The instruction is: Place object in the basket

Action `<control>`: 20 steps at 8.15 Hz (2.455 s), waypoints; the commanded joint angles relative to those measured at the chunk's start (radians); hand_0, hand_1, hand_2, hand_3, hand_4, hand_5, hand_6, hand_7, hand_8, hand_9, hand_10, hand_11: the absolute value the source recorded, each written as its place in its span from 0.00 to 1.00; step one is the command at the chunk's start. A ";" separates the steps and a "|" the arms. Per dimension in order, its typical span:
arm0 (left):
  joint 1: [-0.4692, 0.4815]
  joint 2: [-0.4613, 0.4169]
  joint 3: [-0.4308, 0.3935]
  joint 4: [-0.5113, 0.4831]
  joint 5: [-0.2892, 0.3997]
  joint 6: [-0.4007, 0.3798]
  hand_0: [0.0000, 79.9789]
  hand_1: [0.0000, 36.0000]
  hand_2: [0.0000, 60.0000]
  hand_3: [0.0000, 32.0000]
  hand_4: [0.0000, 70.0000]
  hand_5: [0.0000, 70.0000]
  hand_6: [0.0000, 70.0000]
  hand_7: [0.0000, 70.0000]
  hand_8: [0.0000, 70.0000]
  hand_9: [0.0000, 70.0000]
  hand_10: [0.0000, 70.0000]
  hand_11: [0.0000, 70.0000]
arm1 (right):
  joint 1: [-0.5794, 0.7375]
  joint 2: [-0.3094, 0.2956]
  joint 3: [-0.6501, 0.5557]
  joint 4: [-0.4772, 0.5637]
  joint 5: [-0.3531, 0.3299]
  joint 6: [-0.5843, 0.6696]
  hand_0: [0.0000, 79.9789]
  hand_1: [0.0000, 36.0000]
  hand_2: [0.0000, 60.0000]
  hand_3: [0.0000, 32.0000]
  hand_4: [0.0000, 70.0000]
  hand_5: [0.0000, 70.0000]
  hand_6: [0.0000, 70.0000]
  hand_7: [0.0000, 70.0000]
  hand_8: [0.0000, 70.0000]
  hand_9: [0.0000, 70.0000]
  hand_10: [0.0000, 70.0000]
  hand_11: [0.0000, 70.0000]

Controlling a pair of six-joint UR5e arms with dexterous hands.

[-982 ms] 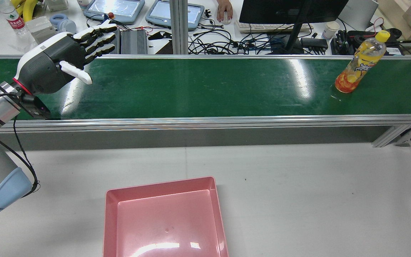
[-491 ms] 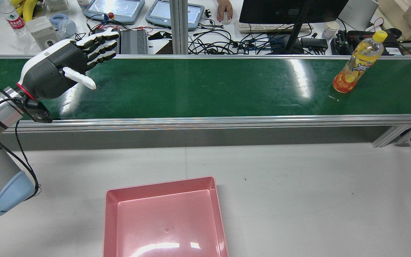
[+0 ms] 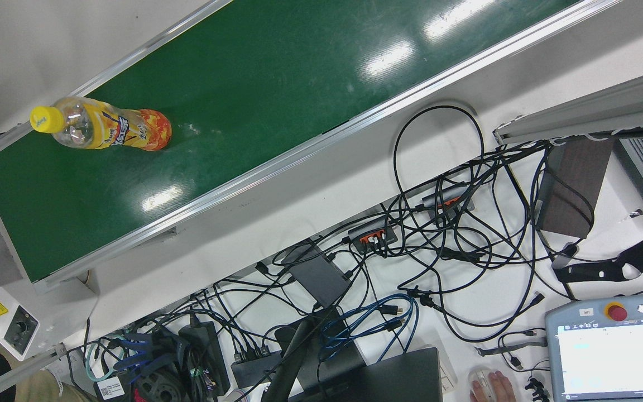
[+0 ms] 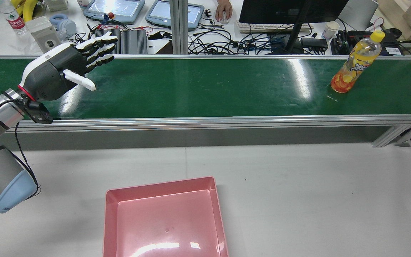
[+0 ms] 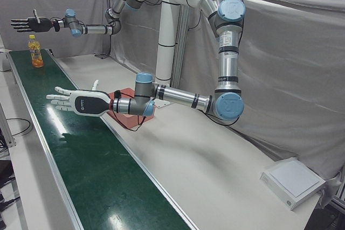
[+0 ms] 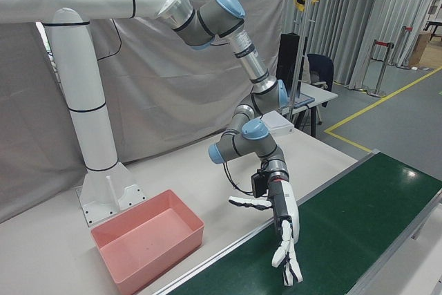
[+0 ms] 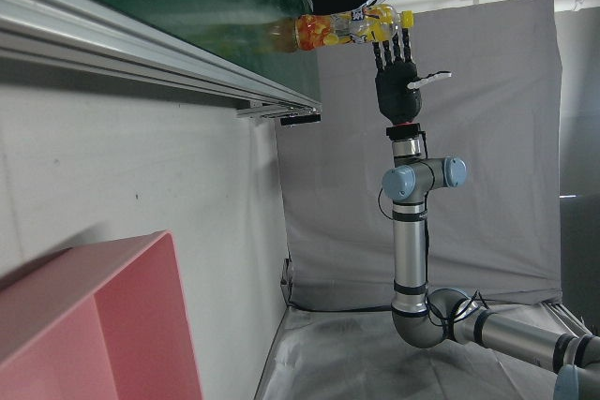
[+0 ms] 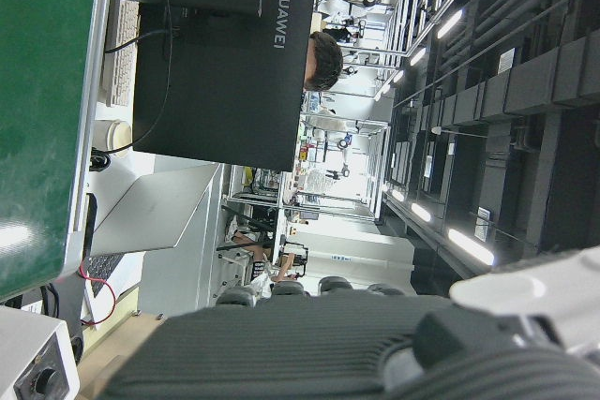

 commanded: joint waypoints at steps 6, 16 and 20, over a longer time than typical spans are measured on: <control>0.005 -0.004 0.001 -0.011 0.000 -0.009 0.68 0.31 0.00 0.06 0.18 0.24 0.01 0.00 0.10 0.10 0.09 0.15 | 0.005 0.000 0.013 0.000 0.000 0.002 0.00 0.00 0.00 0.00 0.00 0.00 0.00 0.00 0.00 0.00 0.00 0.00; 0.002 -0.002 -0.002 -0.011 0.001 -0.007 0.67 0.28 0.00 0.06 0.18 0.25 0.01 0.00 0.09 0.09 0.09 0.15 | 0.003 -0.001 0.010 0.000 0.000 0.000 0.00 0.00 0.00 0.00 0.00 0.00 0.00 0.00 0.00 0.00 0.00 0.00; 0.004 -0.002 -0.001 -0.011 0.001 -0.007 0.66 0.25 0.00 0.06 0.18 0.25 0.01 0.00 0.09 0.09 0.09 0.15 | 0.003 -0.001 0.010 0.000 0.000 0.000 0.00 0.00 0.00 0.00 0.00 0.00 0.00 0.00 0.00 0.00 0.00 0.00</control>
